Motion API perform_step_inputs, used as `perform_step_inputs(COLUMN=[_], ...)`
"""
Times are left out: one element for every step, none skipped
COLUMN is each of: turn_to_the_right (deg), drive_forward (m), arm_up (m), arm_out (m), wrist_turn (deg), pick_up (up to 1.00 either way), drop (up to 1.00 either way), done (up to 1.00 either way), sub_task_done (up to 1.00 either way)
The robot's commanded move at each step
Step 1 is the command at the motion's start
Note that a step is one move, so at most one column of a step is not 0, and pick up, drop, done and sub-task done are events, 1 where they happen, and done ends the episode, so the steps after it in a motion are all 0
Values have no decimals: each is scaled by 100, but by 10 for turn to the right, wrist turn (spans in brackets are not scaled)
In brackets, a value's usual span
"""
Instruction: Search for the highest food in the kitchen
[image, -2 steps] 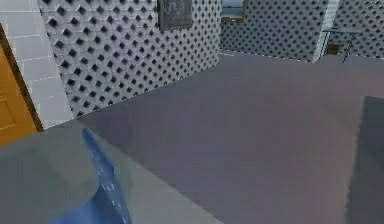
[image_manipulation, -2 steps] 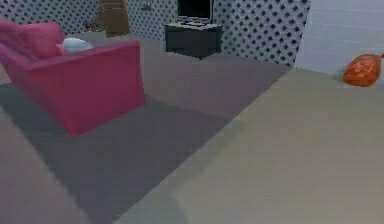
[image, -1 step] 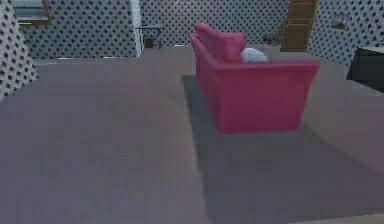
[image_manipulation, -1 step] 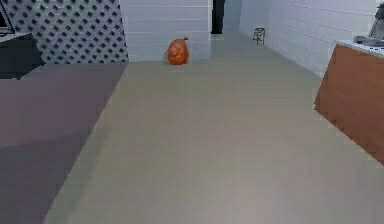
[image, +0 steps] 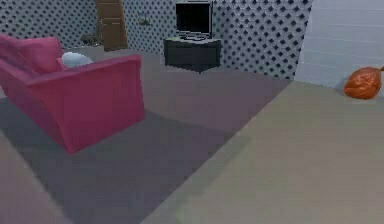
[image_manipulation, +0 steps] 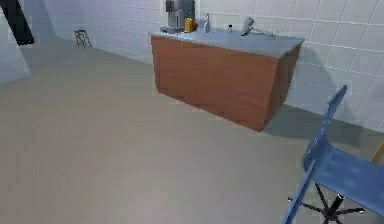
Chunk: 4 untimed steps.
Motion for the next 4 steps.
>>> perform_step_inputs(turn_to_the_right=[0, -450, -450, -450], drive_forward=[35, 0, 0, 0], arm_up=[0, 0, 0, 0], arm_out=[0, 0, 0, 0], wrist_turn=[0, 0, 0, 0], pick_up=[0, 0, 0, 0], drop=[0, 0, 0, 0], done=[0, 0, 0, 0], sub_task_done=[0, 0, 0, 0])
